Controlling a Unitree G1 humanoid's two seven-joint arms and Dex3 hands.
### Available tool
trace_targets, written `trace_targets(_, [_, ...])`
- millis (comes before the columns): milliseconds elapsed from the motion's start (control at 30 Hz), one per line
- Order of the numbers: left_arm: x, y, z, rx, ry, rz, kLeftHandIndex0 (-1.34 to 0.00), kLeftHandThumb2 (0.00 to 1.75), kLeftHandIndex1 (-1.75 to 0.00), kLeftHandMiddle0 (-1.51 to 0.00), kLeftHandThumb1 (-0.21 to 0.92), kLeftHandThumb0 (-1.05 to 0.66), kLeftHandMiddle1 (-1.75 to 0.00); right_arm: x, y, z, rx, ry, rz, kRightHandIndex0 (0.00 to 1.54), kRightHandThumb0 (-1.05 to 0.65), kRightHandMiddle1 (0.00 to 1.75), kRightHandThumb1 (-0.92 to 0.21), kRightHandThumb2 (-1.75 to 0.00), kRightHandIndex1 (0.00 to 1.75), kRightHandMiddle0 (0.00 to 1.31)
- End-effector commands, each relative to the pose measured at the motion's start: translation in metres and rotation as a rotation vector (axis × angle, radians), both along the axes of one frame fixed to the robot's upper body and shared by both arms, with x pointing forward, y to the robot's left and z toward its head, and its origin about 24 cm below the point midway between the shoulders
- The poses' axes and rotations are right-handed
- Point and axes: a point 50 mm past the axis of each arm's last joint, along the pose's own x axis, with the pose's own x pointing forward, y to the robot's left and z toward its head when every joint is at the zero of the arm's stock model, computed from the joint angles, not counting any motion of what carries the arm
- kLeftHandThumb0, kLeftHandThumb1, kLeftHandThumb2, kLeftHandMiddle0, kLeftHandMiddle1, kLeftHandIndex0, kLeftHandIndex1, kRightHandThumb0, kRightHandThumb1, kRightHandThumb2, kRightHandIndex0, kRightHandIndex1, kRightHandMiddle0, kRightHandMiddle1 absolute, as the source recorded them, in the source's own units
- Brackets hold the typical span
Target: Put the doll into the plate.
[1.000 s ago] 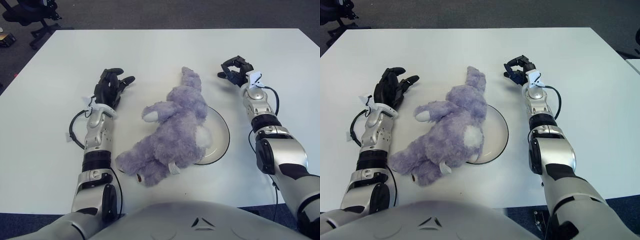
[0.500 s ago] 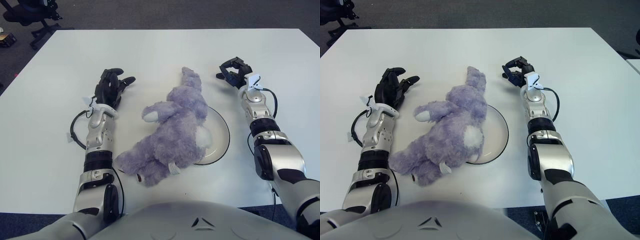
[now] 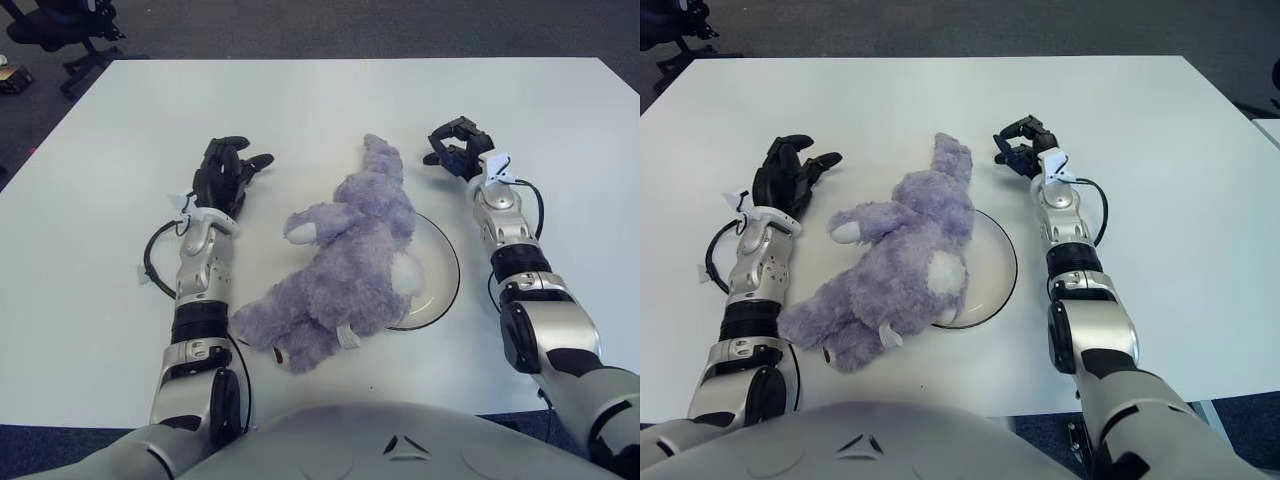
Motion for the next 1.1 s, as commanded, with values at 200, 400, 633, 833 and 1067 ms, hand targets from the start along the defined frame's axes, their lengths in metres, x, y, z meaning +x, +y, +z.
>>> trace_targets(200, [-0.005,0.000,-0.012,0.024,0.051,0.017,-0.38,0.35,-1.56,-0.57,0.92,-0.35,-1.40,-0.011,0.009,-0.022,-0.063,0.040,0.066,0.77,-0.38,1.72,-0.70,-0.79,1.74,0.37])
trace_targets(400, [-0.006,0.000,-0.013,0.030,0.050,0.017,-0.39,0.34,-1.55,-0.59,0.92,-0.36,-1.40,-0.012,0.013,-0.024,-0.077,0.030,0.085,0.80,-0.39,1.74,-0.65,-0.87,1.75,0.38])
trace_targets(633, [-0.006,-0.001,-0.013,0.043,0.045,0.018,-0.40,0.33,-1.54,-0.62,0.92,-0.36,-1.37,-0.013,0.018,-0.024,-0.115,0.018,0.108,0.85,-0.40,1.75,-0.60,-0.94,1.75,0.40])
trace_targets(833, [-0.010,-0.001,-0.012,0.059,0.029,0.026,-0.42,0.32,-1.52,-0.64,0.92,-0.36,-1.35,-0.013,0.021,-0.024,-0.137,0.020,0.122,0.87,-0.41,1.75,-0.59,-0.96,1.75,0.42])
trace_targets(1067, [-0.018,0.000,-0.008,0.085,-0.007,0.051,-0.43,0.31,-1.51,-0.66,0.92,-0.36,-1.34,-0.012,0.025,-0.023,-0.140,0.028,0.148,0.88,-0.41,1.75,-0.57,-0.98,1.75,0.43])
